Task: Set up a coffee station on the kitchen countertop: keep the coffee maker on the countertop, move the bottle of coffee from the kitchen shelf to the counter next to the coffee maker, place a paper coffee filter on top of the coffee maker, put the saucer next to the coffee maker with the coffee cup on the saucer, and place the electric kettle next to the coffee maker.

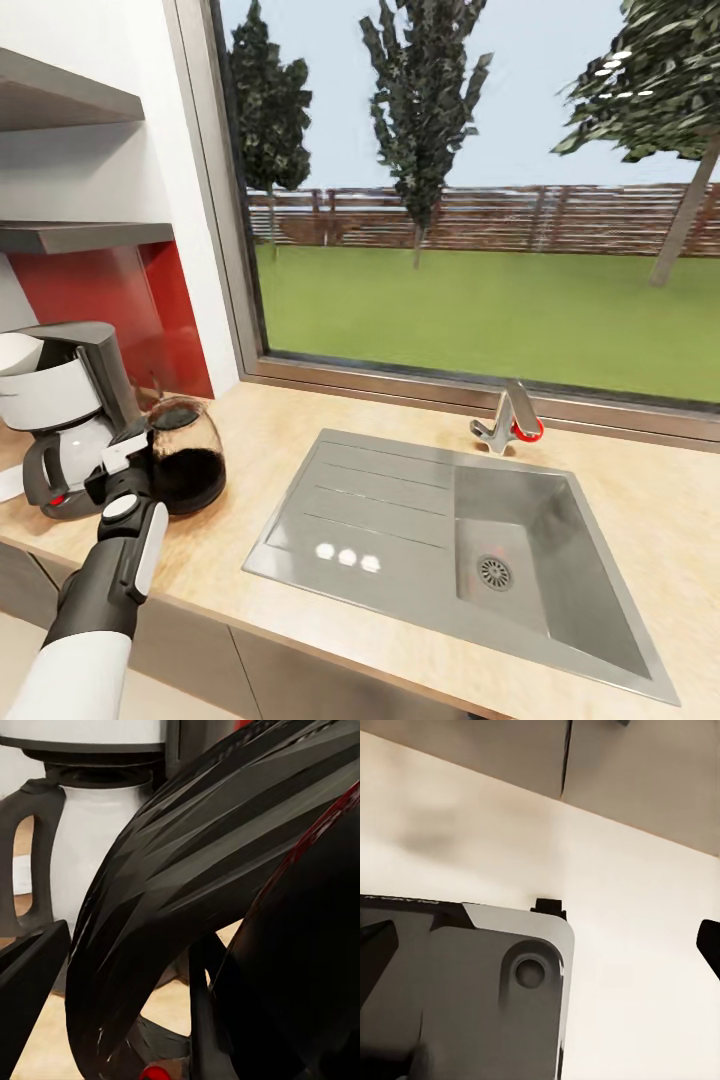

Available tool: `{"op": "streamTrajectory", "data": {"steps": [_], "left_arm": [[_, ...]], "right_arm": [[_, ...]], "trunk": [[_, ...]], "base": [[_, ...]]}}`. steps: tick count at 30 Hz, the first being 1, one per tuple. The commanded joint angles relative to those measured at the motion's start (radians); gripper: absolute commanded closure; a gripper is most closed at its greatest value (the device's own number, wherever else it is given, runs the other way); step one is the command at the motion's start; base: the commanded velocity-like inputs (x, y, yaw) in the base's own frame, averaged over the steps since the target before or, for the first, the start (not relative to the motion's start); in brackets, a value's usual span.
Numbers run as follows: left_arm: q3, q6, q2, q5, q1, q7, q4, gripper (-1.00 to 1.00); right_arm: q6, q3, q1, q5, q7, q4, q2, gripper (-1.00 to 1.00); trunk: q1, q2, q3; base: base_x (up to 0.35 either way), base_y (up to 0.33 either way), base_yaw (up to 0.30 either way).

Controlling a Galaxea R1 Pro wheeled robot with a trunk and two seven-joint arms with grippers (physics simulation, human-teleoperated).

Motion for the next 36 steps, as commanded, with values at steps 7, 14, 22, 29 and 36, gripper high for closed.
{"op": "streamTrajectory", "data": {"steps": [7, 14, 22, 29, 36], "left_arm": [[-0.001, -0.022, 0.000, -0.005, 0.000, 0.004, 0.020, 1.00], [-0.001, -0.074, 0.002, -0.004, 0.000, 0.005, 0.067, -1.00], [-0.001, -0.075, 0.002, -0.004, 0.000, 0.005, 0.070, -1.00], [-0.001, -0.077, 0.001, -0.004, 0.000, 0.005, 0.070, -1.00], [-0.001, -0.078, 0.000, -0.003, 0.018, 0.005, 0.070, -1.00]], "right_arm": [[-0.003, -0.009, -0.001, 0.007, 0.004, 0.000, 0.000, -1.00], [-0.003, -0.009, -0.001, 0.007, 0.004, 0.000, 0.000, -1.00], [-0.003, -0.009, -0.001, 0.007, 0.004, 0.000, 0.000, -1.00], [-0.003, -0.009, -0.001, 0.007, 0.004, 0.001, 0.000, -1.00], [-0.003, -0.008, -0.001, 0.007, 0.004, 0.001, 0.000, -1.00]], "trunk": [[0.001, -0.002, -0.002], [0.001, -0.002, -0.002], [0.001, -0.002, -0.002], [0.001, -0.002, -0.002], [0.001, -0.002, -0.002]], "base": [[0.000, 0.000, 0.000], [0.000, 0.000, 0.000], [0.000, 0.000, 0.000], [0.000, 0.000, 0.000], [0.000, 0.000, 0.000]]}}
